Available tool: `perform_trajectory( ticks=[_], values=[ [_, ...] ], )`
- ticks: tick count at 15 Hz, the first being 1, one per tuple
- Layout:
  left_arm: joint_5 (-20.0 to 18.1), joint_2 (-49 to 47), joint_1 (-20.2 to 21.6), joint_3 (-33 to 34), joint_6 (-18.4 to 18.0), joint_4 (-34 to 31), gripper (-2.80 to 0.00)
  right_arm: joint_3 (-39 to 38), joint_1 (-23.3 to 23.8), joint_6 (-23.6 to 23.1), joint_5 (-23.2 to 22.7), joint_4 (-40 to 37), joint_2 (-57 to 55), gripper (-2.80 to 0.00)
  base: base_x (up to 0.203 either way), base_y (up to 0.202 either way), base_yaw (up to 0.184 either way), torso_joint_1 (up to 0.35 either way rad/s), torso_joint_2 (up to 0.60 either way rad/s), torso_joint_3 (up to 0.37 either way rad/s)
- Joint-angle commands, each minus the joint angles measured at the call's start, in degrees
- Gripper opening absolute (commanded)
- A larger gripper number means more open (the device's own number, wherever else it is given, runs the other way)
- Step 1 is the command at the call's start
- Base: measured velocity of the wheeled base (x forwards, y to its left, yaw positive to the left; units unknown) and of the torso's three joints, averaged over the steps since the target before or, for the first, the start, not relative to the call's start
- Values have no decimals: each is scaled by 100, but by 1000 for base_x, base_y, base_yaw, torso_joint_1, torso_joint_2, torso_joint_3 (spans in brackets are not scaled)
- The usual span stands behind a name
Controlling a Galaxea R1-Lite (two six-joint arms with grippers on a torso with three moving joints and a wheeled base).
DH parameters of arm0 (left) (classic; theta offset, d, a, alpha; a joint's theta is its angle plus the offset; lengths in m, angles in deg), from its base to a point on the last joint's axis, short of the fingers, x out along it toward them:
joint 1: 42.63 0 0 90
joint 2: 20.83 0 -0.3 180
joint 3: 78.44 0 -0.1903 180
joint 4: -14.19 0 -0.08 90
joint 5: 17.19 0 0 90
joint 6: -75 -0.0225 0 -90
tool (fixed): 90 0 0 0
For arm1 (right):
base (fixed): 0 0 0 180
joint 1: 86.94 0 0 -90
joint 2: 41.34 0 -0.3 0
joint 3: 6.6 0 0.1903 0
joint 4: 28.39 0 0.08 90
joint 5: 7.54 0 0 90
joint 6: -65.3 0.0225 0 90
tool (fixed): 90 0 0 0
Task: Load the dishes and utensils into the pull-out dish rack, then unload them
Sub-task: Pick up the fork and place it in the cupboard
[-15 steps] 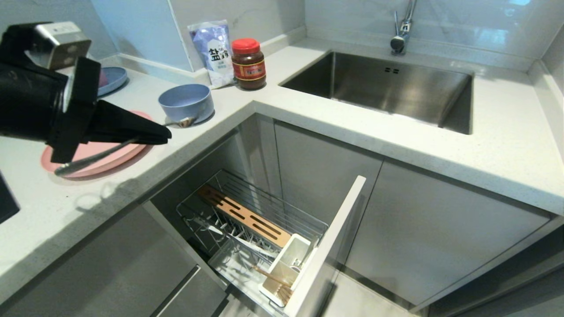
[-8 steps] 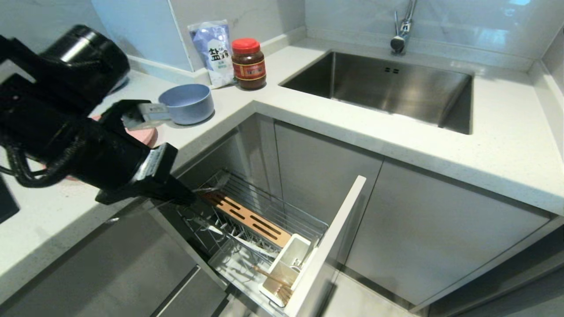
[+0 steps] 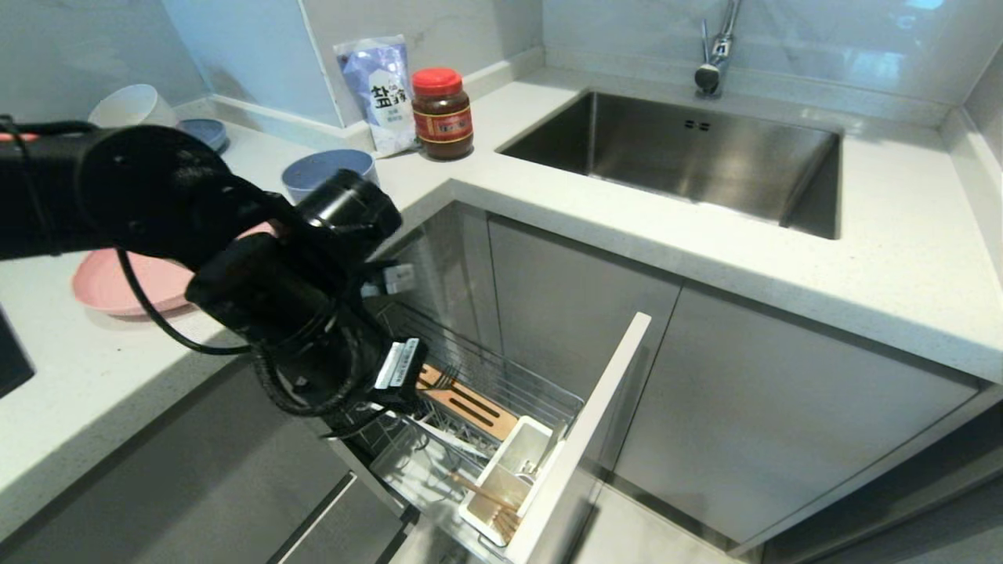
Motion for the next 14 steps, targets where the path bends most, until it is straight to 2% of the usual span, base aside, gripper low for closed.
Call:
perform_trajectory(
  ticks=[1, 3, 6, 14],
  values=[
    [223, -466, -378, 95, 10, 167, -280, -9, -1, 0, 0, -1, 23, -280, 0, 0, 0, 0, 0, 0],
    [313, -699, -456, 97, -105, 245, -280, -9, -4, 0, 0, 2, 24, -280, 0, 0, 0, 0, 0, 0],
    [469, -837, -468, 94, -541, 360, -280, -9, -4, 0, 0, 1, 24, -280, 0, 0, 0, 0, 0, 0],
    [465, -910, -273, 76, -3298, 570, -280, -9, -4, 0, 0, 3, 18, -280, 0, 0, 0, 0, 0, 0]
  ],
)
